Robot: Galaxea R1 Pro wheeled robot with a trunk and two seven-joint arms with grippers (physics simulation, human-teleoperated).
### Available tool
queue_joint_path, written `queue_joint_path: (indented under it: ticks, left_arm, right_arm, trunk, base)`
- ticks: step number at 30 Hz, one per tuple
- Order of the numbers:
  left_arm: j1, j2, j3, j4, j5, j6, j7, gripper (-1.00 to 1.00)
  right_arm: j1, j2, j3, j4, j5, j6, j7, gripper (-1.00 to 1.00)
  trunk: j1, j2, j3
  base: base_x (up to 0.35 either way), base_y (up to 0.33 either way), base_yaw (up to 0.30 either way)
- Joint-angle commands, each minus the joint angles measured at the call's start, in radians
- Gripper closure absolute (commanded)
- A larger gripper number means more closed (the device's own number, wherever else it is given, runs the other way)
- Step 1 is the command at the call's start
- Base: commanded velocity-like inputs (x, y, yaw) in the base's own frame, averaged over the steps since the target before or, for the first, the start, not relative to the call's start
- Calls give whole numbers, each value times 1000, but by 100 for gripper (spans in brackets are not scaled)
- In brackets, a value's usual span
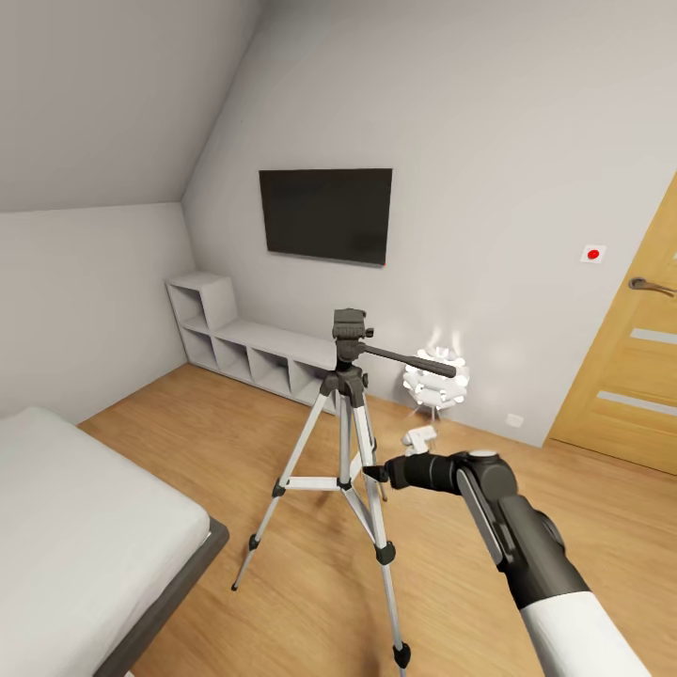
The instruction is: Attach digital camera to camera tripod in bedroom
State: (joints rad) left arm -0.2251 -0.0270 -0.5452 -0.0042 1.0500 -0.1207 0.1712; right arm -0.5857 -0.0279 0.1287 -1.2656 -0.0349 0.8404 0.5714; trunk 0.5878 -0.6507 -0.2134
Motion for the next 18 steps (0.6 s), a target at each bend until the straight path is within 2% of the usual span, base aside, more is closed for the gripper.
queue_joint_path:
  ticks: [1, 7, 13, 18]
  left_arm:
    - [0, 0, -9, 0, 5, -2, 4, 100]
    - [0, 0, -9, 0, 5, -2, 4, 100]
    - [-1, 0, -9, 0, 5, -2, 4, 100]
    - [-1, -1, -9, 0, 5, -2, 4, 100]
  right_arm:
    - [-1, 0, 7, 5, -2, 0, -1, -100]
    - [-1, 1, 34, 39, 0, -34, -3, -100]
    - [-2, 4, 36, 72, 0, -67, -4, -100]
    - [-1, 19, 37, 100, 2, -95, -20, -100]
  trunk:
    - [0, -1, -2]
    - [0, -1, -2]
    - [0, -1, -2]
    - [0, -1, -2]
  base:
    - [0, 0, 0]
    - [0, 0, 0]
    - [0, 0, 0]
    - [0, 0, 0]
